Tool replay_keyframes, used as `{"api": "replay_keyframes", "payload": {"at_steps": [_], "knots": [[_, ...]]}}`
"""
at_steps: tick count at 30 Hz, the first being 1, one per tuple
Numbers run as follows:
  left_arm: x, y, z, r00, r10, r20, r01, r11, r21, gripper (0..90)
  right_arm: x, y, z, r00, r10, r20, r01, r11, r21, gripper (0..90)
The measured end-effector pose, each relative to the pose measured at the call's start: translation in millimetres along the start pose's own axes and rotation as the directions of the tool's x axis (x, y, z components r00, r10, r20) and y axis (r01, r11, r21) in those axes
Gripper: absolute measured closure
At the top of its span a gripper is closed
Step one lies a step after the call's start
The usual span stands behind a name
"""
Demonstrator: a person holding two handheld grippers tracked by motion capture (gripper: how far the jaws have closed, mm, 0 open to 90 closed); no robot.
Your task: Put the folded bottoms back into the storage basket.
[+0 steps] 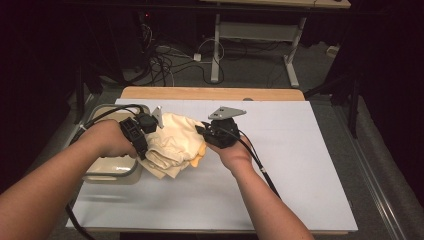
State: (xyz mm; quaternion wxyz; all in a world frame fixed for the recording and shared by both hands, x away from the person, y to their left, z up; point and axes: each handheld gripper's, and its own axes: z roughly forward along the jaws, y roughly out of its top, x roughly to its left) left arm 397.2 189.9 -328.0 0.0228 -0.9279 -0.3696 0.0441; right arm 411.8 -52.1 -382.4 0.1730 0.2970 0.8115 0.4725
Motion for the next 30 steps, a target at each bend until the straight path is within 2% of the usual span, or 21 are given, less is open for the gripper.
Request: {"api": "replay_keyframes", "payload": {"at_steps": [22,30], "knots": [[31.3,-45.5,-3.5,0.9972,-0.064,-0.039,0.064,0.9979,0.008,78.7,29.3,33.5,39.6,0.9978,-0.040,-0.053,0.040,0.999,-0.009,78.8],[44.9,-59.4,-4.4,0.9943,-0.090,-0.057,0.090,0.9959,-0.002,78.7,38.6,45.2,55.0,0.9963,-0.051,-0.069,0.051,0.999,-0.012,78.8]]}}
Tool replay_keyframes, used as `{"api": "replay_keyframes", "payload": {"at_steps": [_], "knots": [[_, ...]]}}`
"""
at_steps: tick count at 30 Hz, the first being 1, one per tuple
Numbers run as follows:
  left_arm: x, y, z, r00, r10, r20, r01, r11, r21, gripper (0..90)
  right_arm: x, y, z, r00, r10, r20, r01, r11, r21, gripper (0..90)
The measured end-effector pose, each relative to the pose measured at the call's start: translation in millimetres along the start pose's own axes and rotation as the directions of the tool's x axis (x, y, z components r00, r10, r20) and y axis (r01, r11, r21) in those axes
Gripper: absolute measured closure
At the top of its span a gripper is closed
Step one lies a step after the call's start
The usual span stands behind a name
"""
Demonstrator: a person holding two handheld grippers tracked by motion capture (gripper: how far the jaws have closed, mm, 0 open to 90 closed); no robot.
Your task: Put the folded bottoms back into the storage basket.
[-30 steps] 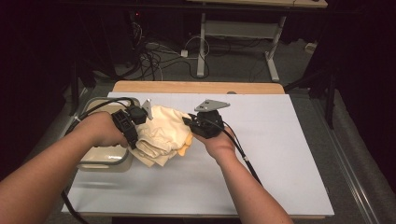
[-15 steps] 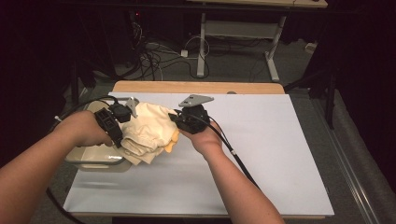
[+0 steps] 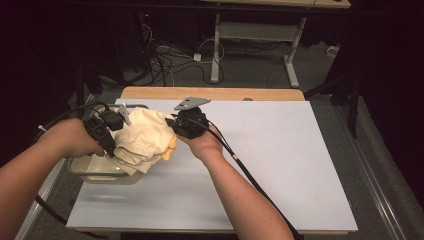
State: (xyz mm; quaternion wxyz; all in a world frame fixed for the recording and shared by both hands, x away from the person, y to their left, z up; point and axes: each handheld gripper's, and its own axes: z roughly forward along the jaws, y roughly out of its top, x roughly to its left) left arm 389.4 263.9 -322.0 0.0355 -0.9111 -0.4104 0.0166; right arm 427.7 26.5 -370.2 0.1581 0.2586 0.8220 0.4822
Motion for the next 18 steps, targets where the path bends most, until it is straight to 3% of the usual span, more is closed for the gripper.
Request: {"api": "replay_keyframes", "payload": {"at_steps": [18], "knots": [[29.6,-22.9,13.8,0.9988,-0.049,-0.003,0.049,0.9988,-0.011,78.6,9.5,7.8,41.3,0.9993,0.002,-0.038,-0.001,1.000,0.018,78.6]]}}
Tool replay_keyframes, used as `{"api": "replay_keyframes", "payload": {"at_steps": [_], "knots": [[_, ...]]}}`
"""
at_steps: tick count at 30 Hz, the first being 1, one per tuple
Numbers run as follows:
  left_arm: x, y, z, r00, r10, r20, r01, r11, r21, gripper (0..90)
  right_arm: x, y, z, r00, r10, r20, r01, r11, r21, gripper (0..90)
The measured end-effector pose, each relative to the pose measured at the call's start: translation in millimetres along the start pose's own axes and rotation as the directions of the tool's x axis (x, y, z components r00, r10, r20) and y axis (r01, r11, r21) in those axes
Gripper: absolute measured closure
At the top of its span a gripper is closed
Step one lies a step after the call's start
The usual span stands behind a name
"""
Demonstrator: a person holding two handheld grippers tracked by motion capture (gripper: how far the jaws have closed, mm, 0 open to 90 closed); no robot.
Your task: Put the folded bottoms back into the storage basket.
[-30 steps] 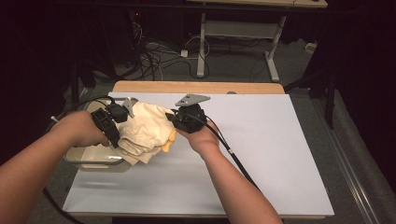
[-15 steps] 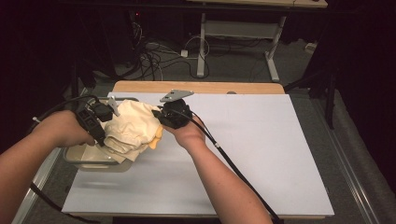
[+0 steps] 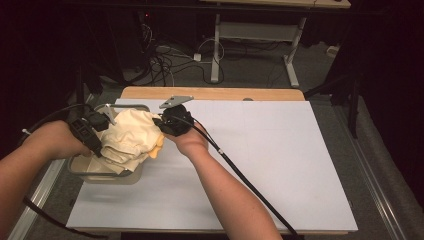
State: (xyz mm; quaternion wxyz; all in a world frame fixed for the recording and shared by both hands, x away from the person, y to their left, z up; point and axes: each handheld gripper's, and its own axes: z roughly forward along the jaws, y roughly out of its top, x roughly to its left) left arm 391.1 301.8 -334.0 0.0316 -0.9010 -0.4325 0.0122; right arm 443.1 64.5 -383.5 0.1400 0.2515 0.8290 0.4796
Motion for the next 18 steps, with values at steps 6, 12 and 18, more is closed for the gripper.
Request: {"api": "replay_keyframes", "payload": {"at_steps": [6,12,18], "knots": [[8.9,-4.7,3.8,0.9998,-0.018,0.001,0.018,0.9998,-0.003,78.6,2.3,2.4,9.4,1.0000,-0.005,-0.007,0.005,1.000,0.003,78.6],[17.6,-11.1,6.7,0.9993,-0.037,0.001,0.037,0.9993,-0.004,78.7,6.1,9.5,20.2,0.9998,-0.011,-0.018,0.011,1.000,0.006,78.6],[26.3,-19.7,14.3,0.9984,-0.057,0.006,0.057,0.9984,0.000,78.7,12.3,12.6,32.7,0.9994,-0.014,-0.032,0.014,1.000,0.010,78.6]]}}
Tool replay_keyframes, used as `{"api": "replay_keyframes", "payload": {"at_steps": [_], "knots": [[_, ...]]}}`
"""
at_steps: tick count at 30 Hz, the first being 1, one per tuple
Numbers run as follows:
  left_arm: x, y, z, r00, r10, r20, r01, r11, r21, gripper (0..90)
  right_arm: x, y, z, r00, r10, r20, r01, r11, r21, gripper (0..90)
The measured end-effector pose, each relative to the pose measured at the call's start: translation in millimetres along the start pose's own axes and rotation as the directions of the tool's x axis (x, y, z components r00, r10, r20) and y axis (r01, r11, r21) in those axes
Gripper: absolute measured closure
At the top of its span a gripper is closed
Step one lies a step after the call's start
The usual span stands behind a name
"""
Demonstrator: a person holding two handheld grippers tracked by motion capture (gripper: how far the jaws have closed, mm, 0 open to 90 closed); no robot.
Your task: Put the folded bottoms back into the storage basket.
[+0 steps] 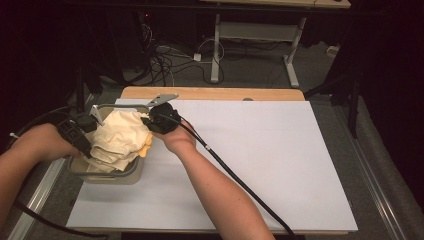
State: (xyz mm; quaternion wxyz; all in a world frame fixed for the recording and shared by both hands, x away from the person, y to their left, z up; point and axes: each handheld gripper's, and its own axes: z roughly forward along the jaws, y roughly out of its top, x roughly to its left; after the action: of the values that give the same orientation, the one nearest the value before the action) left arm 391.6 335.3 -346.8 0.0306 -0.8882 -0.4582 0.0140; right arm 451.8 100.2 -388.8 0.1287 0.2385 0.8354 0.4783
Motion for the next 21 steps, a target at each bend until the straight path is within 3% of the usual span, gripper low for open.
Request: {"api": "replay_keyframes", "payload": {"at_steps": [9,21], "knots": [[12.2,-11.5,9.8,0.9996,-0.028,0.003,0.028,0.9996,0.005,78.7,8.2,3.1,19.0,0.9997,-0.005,-0.024,0.005,1.000,0.009,78.6],[18.0,-17.4,25.2,0.9992,-0.040,0.006,0.040,0.9991,0.016,78.6,14.2,7.8,45.7,0.9988,-0.028,-0.039,0.030,0.998,0.047,78.6]]}}
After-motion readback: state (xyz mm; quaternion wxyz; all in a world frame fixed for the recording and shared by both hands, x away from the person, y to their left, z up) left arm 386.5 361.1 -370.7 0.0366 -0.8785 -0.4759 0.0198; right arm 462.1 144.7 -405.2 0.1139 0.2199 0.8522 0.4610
